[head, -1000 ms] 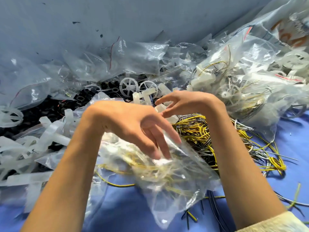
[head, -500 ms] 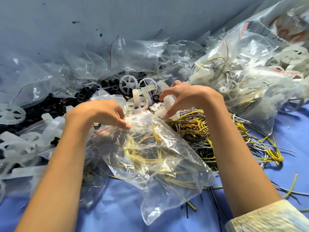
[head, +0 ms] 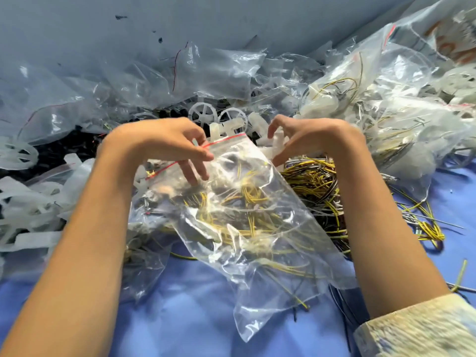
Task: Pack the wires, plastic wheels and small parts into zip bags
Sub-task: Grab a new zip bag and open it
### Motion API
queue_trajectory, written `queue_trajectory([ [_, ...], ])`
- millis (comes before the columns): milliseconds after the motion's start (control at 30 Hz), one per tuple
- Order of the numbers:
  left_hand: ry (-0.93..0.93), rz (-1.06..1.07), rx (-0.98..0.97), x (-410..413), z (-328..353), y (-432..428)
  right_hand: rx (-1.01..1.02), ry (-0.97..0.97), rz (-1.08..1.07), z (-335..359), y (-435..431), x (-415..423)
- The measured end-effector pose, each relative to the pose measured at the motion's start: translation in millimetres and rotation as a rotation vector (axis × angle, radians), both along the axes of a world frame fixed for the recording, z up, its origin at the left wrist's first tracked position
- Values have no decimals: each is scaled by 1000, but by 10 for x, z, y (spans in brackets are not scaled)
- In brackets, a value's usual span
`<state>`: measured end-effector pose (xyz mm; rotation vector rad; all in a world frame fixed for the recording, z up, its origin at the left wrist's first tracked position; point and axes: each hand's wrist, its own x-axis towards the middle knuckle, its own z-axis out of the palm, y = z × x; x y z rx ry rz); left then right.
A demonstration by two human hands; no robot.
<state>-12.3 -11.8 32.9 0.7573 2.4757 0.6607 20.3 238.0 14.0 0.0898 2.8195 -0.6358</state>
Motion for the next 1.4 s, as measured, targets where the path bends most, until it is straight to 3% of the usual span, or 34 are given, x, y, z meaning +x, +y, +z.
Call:
queue_trajectory([
  [267, -83, 155, 124, 31, 68, -63, -90, 4, 4, -61, 80, 22],
  [533, 134, 105, -30, -123, 15, -176, -43, -1, -10, -46, 139, -16],
  [633, 9, 81, 149, -108, -5, -139, -39, 11, -22, -56, 154, -15],
  [733, -97, 233, 330, -110, -36, -137, -36, 46, -29, -45, 173, -15],
  [933, 12, 721, 784, -369, 78, -207, -106, 183, -114, 65, 166, 43],
  [1033, 286, 849, 945, -450, 135, -259, -135, 272, -163, 104, 191, 57],
  [1133, 609, 1082, 771, -478, 193, -267, -95, 309, -156, 126, 214, 64],
  [1233, 865, 933, 620, -351, 165, -134, -99, 329, -123, 149, 196, 89],
  [1300, 854, 714, 472, -255, 105, -18, -95, 330, -112, 152, 193, 91],
  [1400, 636, 289, 219, -190, 3, 120, -69, 315, -95, 159, 181, 105],
])
